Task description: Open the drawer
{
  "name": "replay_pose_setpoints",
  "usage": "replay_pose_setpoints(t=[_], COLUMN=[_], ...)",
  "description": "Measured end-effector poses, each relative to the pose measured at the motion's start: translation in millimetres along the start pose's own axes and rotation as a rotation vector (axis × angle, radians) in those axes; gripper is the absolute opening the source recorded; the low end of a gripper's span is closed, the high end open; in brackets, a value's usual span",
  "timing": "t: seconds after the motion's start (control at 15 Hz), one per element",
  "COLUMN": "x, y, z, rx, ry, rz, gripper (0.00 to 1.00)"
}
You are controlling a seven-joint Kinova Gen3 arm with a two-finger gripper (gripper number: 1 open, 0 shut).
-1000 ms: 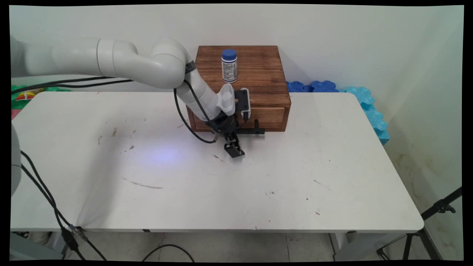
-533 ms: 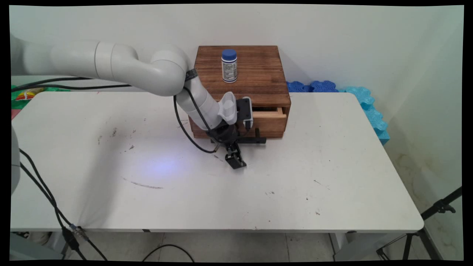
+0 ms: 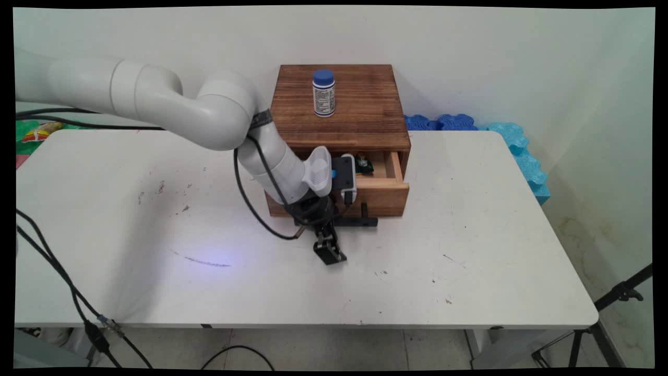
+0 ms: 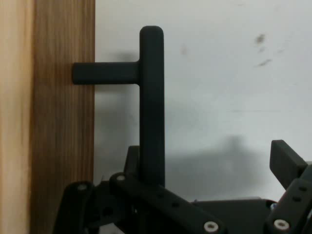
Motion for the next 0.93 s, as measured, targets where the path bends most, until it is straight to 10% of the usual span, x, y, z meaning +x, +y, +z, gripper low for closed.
replay_pose_setpoints(t=[0.93], x=[-9], y=[86], z=[-37], rx=[-0.059], ry=[0.008], rz=[0.014], gripper=[1.00])
